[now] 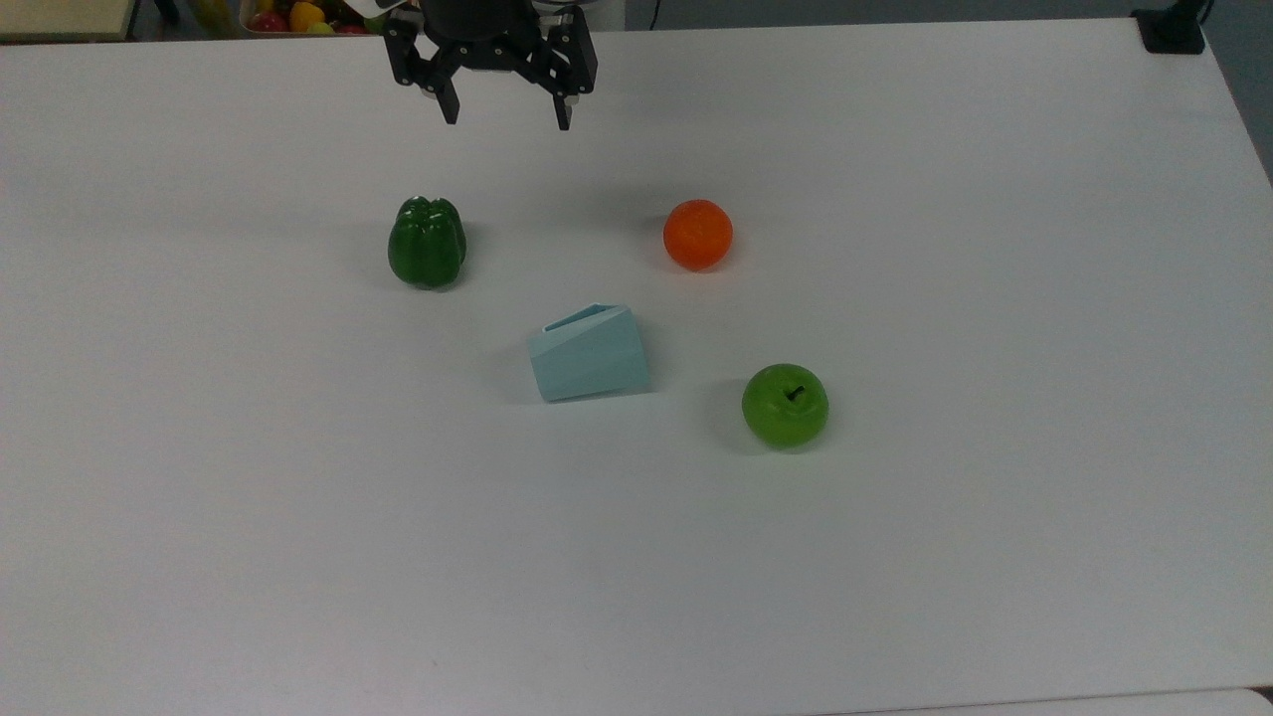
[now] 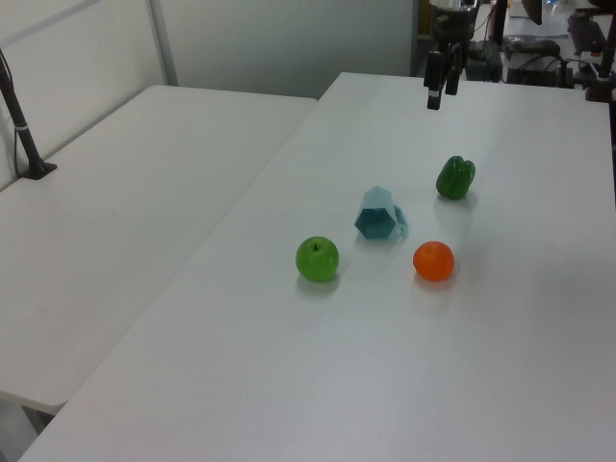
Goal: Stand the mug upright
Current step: 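Move the gripper down toward the light blue mug lying on its side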
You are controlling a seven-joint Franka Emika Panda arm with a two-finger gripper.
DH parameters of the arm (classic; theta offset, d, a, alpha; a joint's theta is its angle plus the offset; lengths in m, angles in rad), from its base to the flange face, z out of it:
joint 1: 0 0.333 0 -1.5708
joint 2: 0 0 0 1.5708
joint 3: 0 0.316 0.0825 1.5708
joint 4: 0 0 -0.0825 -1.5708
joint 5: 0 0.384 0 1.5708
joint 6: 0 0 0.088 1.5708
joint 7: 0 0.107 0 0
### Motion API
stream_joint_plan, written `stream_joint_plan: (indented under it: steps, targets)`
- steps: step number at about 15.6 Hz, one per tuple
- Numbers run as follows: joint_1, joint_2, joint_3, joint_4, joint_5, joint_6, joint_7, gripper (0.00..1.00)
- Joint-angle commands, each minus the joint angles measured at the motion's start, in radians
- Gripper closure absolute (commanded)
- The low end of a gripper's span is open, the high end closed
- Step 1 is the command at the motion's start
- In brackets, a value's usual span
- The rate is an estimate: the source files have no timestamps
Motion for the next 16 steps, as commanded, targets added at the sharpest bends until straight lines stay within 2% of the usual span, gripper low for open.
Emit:
stream_joint_plan:
  steps: [1, 4, 6, 10, 12, 13, 16]
  targets:
    - [0.027, -0.007, -0.024, -0.022, -0.020, 0.056, 0.059, 0.00]
    - [0.045, 0.011, -0.024, -0.014, -0.026, 0.085, 0.061, 0.00]
    - [0.056, 0.022, -0.024, -0.008, -0.063, 0.102, 0.066, 0.00]
    - [0.128, 0.080, -0.024, 0.030, -0.148, 0.113, 0.084, 0.00]
    - [0.183, 0.150, -0.024, 0.083, -0.240, 0.112, 0.179, 0.00]
    - [0.215, 0.187, -0.024, 0.106, -0.312, 0.112, 0.249, 0.00]
    - [0.286, 0.278, -0.006, 0.117, -0.582, 0.115, 0.420, 0.00]
